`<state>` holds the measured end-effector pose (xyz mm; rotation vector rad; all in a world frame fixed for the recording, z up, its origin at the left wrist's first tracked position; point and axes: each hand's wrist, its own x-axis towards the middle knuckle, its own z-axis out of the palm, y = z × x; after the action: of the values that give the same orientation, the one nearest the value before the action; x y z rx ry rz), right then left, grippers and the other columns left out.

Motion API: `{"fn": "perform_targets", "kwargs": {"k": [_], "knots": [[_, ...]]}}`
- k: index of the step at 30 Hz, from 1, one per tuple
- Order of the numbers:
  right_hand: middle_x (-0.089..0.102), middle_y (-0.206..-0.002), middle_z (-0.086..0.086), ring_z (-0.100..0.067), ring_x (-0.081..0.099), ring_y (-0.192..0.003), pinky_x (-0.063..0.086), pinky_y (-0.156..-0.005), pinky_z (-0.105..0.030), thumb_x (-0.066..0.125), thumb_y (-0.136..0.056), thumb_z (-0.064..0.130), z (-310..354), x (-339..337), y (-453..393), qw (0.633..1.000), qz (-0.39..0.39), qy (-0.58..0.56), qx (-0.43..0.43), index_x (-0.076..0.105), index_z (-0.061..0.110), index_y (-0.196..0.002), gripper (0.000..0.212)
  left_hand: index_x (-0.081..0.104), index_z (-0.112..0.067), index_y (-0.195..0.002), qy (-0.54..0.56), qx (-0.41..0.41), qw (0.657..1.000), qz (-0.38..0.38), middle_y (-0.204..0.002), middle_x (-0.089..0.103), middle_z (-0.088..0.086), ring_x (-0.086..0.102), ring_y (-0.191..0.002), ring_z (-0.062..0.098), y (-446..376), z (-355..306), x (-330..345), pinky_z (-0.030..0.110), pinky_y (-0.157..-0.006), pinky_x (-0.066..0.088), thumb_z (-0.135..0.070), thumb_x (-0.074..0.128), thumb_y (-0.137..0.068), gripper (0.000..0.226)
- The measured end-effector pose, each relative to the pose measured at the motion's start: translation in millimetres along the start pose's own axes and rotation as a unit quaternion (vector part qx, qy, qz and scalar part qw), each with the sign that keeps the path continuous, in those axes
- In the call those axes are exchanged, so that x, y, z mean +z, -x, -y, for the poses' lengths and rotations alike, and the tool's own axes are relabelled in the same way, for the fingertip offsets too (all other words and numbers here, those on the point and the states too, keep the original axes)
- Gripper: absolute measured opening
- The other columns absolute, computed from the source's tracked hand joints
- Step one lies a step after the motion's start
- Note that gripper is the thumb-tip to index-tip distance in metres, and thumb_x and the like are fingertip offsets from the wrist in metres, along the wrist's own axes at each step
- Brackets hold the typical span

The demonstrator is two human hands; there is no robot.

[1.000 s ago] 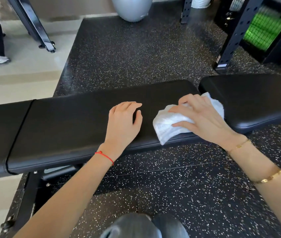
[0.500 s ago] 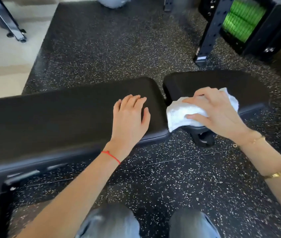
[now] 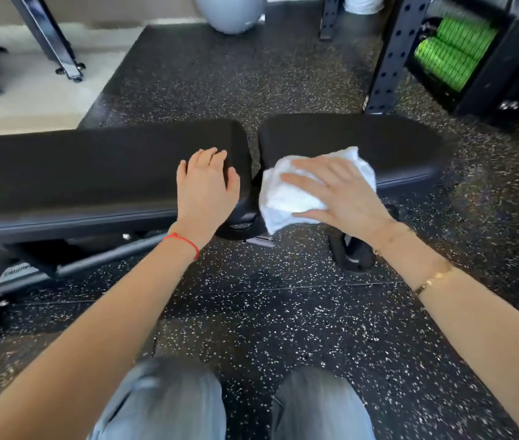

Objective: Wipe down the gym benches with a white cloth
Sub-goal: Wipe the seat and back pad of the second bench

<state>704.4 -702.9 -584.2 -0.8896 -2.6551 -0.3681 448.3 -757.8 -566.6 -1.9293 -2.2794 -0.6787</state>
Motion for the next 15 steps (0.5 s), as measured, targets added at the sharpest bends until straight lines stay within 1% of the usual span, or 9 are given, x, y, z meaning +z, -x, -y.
{"fn": "perform_targets", "kwargs": {"k": [3,5,7,10,13,15], "knots": [[0.046,-0.148,-0.003,-0.032,0.046,-0.129,0.031,-0.106,-0.047,0.036,-0.095,0.067,-36,-1,36,0.997,-0.031,0.006,0.068,0.04,0.03,-0.148,0.065,0.051,-0.011,-0.139,0.005,-0.007,1.0,0.003,-0.148,0.048,0.006,0.038,-0.14,0.024,-1,-1,-1,0.05,-0.119,0.023,-0.029,0.042,-0.099,0.045],[0.049,-0.145,-0.004,-0.033,0.047,-0.127,0.032,-0.103,-0.047,0.036,-0.094,0.068,-45,-2,43,0.995,-0.043,0.028,0.089,0.041,0.03,-0.149,0.067,0.051,-0.01,-0.139,-0.003,-0.006,1.0,0.001,-0.147,0.048,0.007,0.038,-0.14,0.025,-1,-4,0,0.051,-0.119,0.022,-0.028,0.043,-0.099,0.044],[0.051,-0.144,-0.004,-0.033,0.049,-0.126,0.034,-0.101,-0.048,0.038,-0.092,0.069,-33,0,28,0.996,-0.041,0.035,0.07,0.042,0.029,-0.148,0.069,0.053,-0.009,-0.136,-0.002,-0.008,1.0,-0.005,-0.145,0.05,0.008,0.041,-0.138,0.026,-1,-6,2,0.052,-0.118,0.023,-0.026,0.044,-0.098,0.043],[0.051,-0.146,0.0,-0.031,0.051,-0.126,0.036,-0.102,-0.047,0.043,-0.091,0.069,-14,11,6,0.998,-0.035,0.039,0.025,0.042,0.03,-0.149,0.069,0.056,-0.008,-0.133,0.0,-0.01,1.0,-0.022,-0.141,0.054,0.009,0.045,-0.135,0.027,-2,-5,6,0.051,-0.117,0.026,-0.024,0.046,-0.096,0.042],[0.045,-0.15,0.003,-0.027,0.046,-0.131,0.035,-0.107,-0.046,0.048,-0.09,0.069,-31,14,13,0.999,-0.037,0.028,-0.006,0.038,0.033,-0.15,0.07,0.057,-0.008,-0.132,0.011,-0.011,0.999,-0.036,-0.139,0.055,0.009,0.046,-0.134,0.027,-3,-3,8,0.051,-0.117,0.026,-0.024,0.048,-0.095,0.041],[0.045,-0.149,0.003,-0.027,0.045,-0.13,0.032,-0.107,-0.045,0.046,-0.089,0.071,-54,11,29,0.998,-0.046,0.02,0.022,0.036,0.036,-0.15,0.071,0.057,-0.008,-0.132,0.012,-0.01,0.999,-0.04,-0.14,0.056,0.009,0.045,-0.135,0.027,-3,-2,8,0.051,-0.117,0.026,-0.023,0.048,-0.095,0.041]]}}
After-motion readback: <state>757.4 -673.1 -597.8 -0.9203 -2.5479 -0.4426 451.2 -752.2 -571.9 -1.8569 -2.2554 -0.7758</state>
